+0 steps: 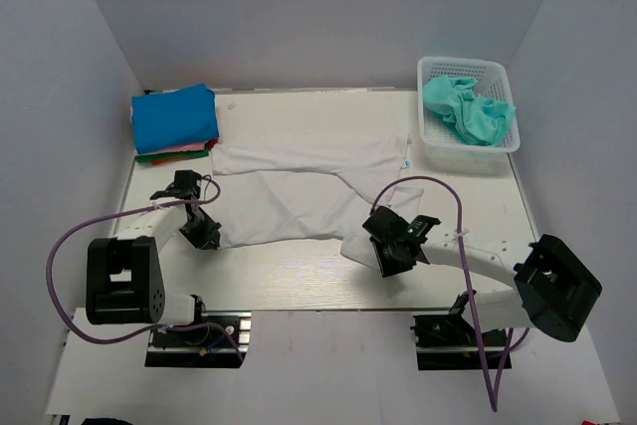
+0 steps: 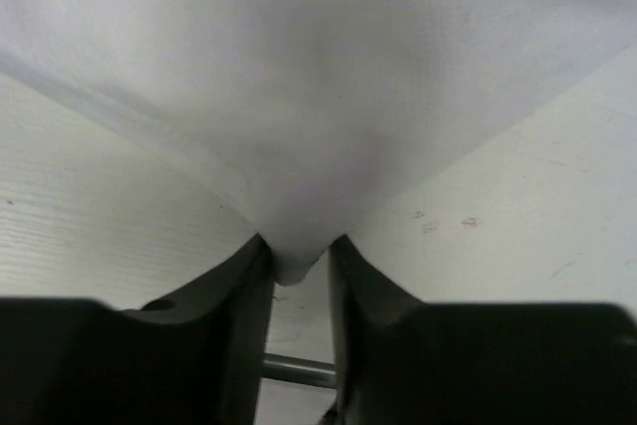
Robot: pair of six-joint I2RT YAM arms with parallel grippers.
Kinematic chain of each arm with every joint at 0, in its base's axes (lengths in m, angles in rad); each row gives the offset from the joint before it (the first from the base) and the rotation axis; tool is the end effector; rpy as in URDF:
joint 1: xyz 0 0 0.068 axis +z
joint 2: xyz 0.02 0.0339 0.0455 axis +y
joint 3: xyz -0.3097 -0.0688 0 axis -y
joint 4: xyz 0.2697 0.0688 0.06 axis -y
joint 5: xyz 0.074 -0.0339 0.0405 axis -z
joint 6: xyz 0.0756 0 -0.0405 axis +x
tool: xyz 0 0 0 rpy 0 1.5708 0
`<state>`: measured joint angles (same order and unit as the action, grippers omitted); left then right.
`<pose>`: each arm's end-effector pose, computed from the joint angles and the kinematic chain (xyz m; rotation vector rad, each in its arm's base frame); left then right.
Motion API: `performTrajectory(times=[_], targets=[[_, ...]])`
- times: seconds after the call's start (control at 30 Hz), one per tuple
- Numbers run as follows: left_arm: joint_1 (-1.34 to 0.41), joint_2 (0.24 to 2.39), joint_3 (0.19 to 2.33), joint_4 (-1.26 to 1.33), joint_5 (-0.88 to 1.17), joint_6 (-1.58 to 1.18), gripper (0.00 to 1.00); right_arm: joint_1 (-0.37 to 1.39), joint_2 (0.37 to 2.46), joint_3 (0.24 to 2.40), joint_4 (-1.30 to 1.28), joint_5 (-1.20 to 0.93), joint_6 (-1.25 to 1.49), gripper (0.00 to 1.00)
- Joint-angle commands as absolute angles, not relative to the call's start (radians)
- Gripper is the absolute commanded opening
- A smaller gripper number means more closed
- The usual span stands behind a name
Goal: Fold and stack the t-shirts
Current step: Grap the side of the flattened tshirt closest away from the robot with both arms, then fold the other side of the tshirt into a rectangle
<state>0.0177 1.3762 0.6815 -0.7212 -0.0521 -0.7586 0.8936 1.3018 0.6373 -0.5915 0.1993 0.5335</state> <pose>0.2287 0.0080 0.1431 -1.1328 2.7545 -0.0113 0.1576 0.1721 0.1522 -0.4534 2.7367 0.0785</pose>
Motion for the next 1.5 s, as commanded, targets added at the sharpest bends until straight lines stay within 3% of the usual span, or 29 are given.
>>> performTrajectory(times=[0.0, 0.03, 0.2, 0.4, 0.7, 1.13, 1.47], targets=[[0.018, 1.428, 0.647, -0.715, -0.048, -0.747, 0.11, 0.9, 1.296, 0.615, -0.568, 0.235, 0.575, 0.3], [0.018, 1.443, 0.661, -0.715, -0.069, -0.756, 0.02, 0.9, 1.293, 0.62, -0.571, 0.241, 0.574, 0.19], [0.008, 1.467, 0.736, -0.758, -0.112, -0.756, 0.0, 0.902, 1.273, 0.644, -0.574, 0.247, 0.546, 0.0], [0.017, 1.275, 0.822, -0.851, -0.118, -0.695, 0.0, 0.896, 1.224, 0.751, -0.64, 0.273, 0.56, 0.0], [0.017, 1.324, 0.965, -0.902, -0.067, -0.667, 0.0, 0.835, 1.313, 0.923, -0.67, 0.391, 0.517, 0.0], [0.017, 1.647, 1.322, -0.81, -0.1, -0.649, 0.0, 0.56, 1.604, 1.325, -0.675, 0.407, 0.315, 0.0], [0.026, 2.057, 1.701, -0.787, -0.049, -0.699, 0.0, 0.428, 1.967, 1.64, -0.607, 0.356, 0.291, 0.0]])
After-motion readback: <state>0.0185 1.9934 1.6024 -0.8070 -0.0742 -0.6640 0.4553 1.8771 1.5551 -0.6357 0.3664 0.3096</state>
